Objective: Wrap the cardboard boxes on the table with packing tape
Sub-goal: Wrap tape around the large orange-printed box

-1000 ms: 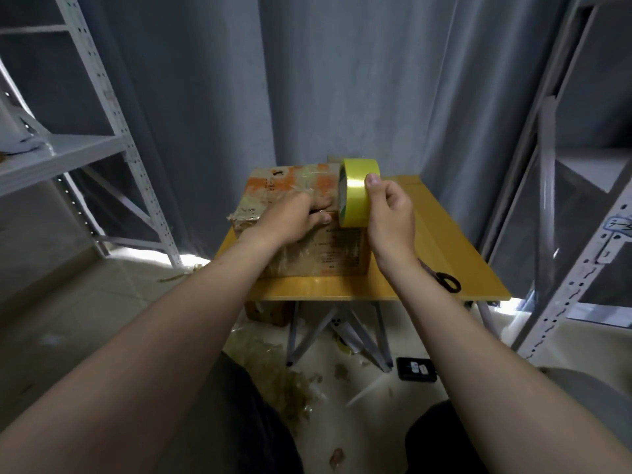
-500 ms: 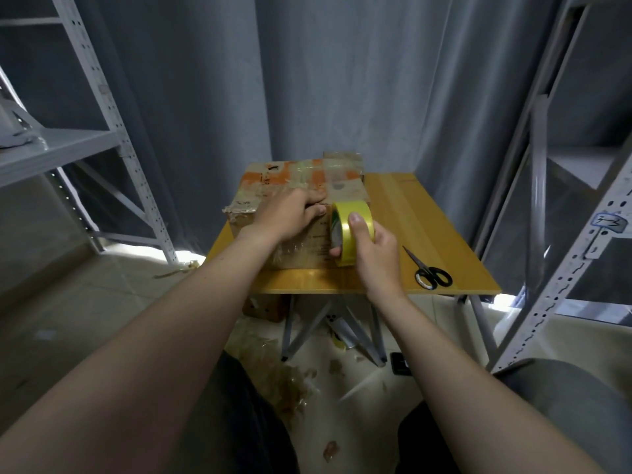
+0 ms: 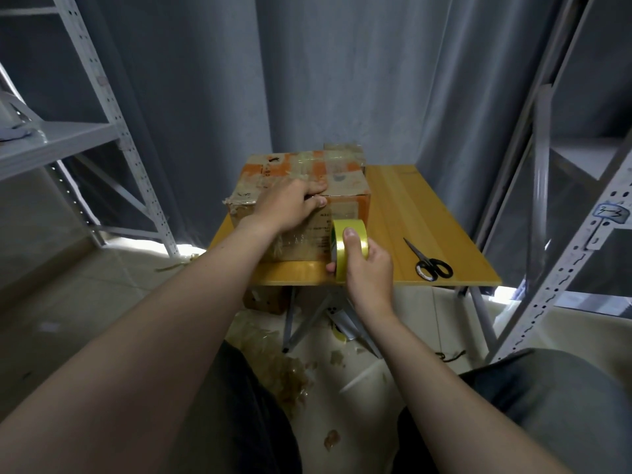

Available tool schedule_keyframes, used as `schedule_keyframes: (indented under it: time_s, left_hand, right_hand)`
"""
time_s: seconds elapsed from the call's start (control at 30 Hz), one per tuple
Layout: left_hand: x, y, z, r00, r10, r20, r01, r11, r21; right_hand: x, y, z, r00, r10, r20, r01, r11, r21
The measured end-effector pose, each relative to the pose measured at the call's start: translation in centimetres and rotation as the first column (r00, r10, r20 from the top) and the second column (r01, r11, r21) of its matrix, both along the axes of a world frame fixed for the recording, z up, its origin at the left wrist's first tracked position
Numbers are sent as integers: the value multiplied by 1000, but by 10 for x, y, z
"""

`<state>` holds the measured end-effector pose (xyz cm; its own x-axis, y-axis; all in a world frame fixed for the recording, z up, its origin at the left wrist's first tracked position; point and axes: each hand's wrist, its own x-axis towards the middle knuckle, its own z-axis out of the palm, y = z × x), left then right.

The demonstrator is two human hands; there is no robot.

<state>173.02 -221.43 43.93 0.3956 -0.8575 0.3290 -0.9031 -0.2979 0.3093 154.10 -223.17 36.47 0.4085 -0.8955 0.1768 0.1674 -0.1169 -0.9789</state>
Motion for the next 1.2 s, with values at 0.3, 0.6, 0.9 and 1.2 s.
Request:
schedule_keyframes:
  time_s: [0.3, 0.6, 0.9, 1.2]
  left_hand:
    - [0, 4, 2, 999, -38, 5, 38, 999, 0]
    - [5, 1, -2, 996, -46, 82, 47, 999, -13]
    - [-60, 35, -49, 813, 97, -574, -327, 892, -312]
    - [-92, 29, -57, 404, 117, -907, -153, 986, 59]
  right_hand:
    - [-2, -1, -2, 992, 16, -127, -11, 999, 40]
    - [3, 0, -29, 982, 116, -147, -88, 979, 184]
    - [-1, -5, -33, 979, 24, -202, -6, 996, 88]
    - [-33, -76, -2, 916, -32, -400, 26, 999, -19]
